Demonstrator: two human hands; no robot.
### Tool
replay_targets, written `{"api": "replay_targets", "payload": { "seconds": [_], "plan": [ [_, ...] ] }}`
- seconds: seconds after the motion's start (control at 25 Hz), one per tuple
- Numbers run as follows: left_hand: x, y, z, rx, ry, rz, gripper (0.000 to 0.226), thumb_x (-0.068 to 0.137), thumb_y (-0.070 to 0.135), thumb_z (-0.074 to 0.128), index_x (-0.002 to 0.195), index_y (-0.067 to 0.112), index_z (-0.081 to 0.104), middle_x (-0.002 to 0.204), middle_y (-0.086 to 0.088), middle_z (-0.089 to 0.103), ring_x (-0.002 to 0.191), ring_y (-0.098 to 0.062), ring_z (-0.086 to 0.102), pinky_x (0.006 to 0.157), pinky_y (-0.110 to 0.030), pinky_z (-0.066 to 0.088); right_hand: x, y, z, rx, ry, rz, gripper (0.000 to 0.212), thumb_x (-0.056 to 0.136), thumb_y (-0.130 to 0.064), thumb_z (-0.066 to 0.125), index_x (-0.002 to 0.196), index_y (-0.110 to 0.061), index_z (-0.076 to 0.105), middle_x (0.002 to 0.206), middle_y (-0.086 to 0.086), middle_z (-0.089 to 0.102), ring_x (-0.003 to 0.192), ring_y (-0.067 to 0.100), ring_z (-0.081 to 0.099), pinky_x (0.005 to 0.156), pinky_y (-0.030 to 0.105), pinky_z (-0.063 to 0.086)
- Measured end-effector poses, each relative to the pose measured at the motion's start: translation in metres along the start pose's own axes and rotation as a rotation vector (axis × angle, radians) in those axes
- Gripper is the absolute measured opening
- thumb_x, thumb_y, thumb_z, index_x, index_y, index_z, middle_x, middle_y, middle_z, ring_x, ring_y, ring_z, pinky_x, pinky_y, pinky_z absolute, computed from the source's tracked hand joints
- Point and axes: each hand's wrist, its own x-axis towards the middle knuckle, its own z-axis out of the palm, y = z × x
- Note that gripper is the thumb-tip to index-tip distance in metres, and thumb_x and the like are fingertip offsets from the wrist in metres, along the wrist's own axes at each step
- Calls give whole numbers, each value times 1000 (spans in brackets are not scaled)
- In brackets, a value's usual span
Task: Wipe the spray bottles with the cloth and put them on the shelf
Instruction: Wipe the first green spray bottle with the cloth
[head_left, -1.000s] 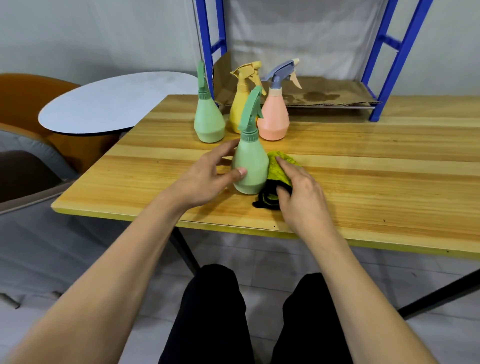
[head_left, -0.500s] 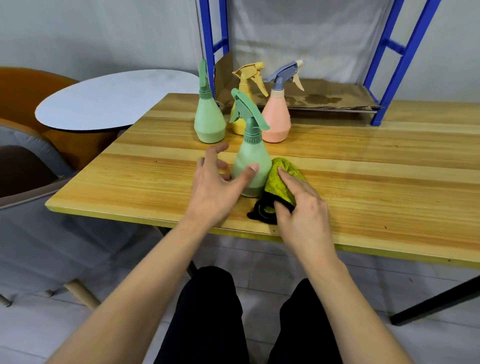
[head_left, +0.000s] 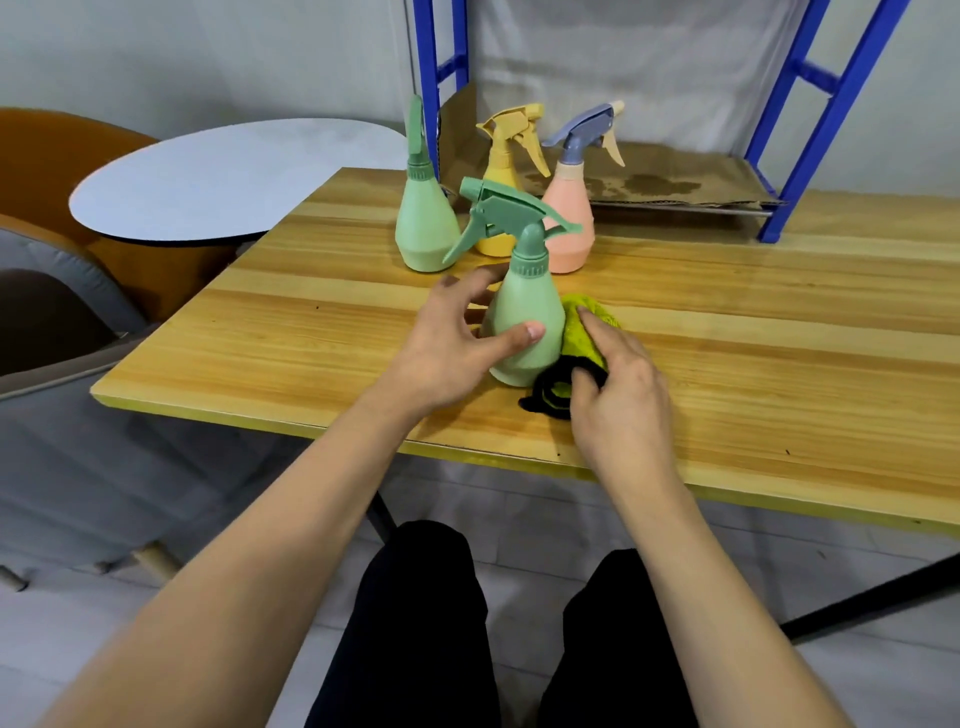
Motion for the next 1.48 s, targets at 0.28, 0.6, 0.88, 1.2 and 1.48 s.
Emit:
{"api": "replay_targets", "payload": {
  "seconds": [0.28,0.6,0.88,1.2,1.48],
  "plan": [
    [-2,26,33,204,381,-214,75,72,63,81,135,31,55,121,0,44,118,-28,57,105,-43,47,-32,-14,13,-122,-47,-140,67,82,-3,70,145,-17,55,139,8,59,124,33,50,110,42,38],
    [14,1,-33,-137,-246,-66,71,92,30,77,154,31,42,149,6,54,137,-9,51,107,-23,45,-1,2,-2,-54,-126,-38,68,91,-9,67,151,-32,45,148,-3,51,138,20,45,113,29,33],
    [12,-5,7,119,89,34,74,81,53,77,144,26,48,130,-1,56,119,-19,59,96,-48,57,-17,-7,9,-39,-46,-53,70,87,-2,67,152,-19,46,147,8,55,134,29,47,113,34,34],
    [12,12,11,202,203,-23,72,77,54,83,136,30,50,123,2,55,106,-17,60,88,-42,58,0,7,-25,-126,-9,-80,68,86,0,66,148,-22,52,146,6,55,134,29,47,113,34,34],
    [12,19,24,192,221,-62,72,80,53,81,140,30,48,129,2,52,114,-19,57,95,-46,55,18,11,-71,-432,-279,28,68,92,-66,48,153,-38,37,163,-5,32,147,25,28,118,45,22]
  ]
}}
